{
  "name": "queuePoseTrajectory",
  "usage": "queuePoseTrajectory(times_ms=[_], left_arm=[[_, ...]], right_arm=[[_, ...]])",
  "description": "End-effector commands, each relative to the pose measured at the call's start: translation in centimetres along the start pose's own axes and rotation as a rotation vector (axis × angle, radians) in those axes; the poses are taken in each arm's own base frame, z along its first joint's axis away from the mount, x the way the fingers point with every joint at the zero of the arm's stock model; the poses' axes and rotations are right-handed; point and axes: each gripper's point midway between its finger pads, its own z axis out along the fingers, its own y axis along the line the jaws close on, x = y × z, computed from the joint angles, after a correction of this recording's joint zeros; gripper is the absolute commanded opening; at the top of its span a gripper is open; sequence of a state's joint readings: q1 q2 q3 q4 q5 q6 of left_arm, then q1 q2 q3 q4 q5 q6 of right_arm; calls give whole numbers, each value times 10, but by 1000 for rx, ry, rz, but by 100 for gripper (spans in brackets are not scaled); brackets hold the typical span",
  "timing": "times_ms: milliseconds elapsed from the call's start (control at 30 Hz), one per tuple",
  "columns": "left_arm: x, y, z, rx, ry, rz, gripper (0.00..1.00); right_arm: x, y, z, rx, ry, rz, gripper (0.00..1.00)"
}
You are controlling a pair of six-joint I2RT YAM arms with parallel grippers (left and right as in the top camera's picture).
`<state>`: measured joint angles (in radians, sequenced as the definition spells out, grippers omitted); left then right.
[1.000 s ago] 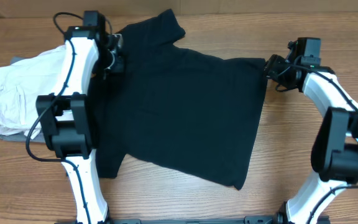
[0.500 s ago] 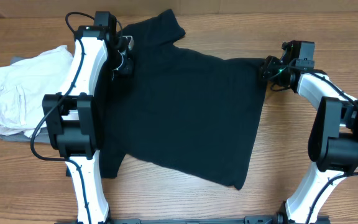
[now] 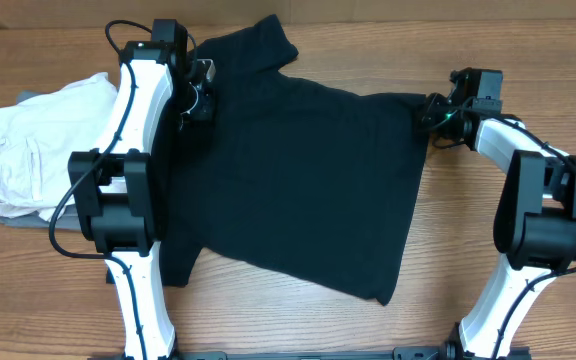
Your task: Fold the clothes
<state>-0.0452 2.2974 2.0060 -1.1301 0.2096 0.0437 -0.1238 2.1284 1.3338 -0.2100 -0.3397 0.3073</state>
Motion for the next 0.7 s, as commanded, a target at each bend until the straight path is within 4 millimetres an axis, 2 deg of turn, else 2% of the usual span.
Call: queuePoseTrajectory(times_ms=[0,133,300,367,467,500,533,600,667], left_arm=[[-9,-3,-18,8,-49,17,26],[-9,3,-18,-22,-48,16,25],[-12,3,-19,-23,-60,19,26],[-14,3,-19,-23,-67,21,26],[-15,3,-19,-23,-73,21,26],[-16,3,-19,-24,-75,22,26],[-16,3,-19,-24,-77,22,26],[-17,3,-19,-24,-78,23,26],[-16,3,-19,-24,-75,22,26]], right_arm=[[-11,11,-11,-56,-3,3,4],[-40,18,-48,-99,-50,16,4],[-71,15,-99,-82,-148,27,4],[-79,11,-111,-79,-178,32,4],[-82,6,-114,-73,-185,40,4],[-81,5,-113,-72,-183,41,9],[-81,5,-112,-72,-181,42,21],[-82,2,-111,-60,-187,43,29],[-84,-7,-111,-11,-202,49,51]])
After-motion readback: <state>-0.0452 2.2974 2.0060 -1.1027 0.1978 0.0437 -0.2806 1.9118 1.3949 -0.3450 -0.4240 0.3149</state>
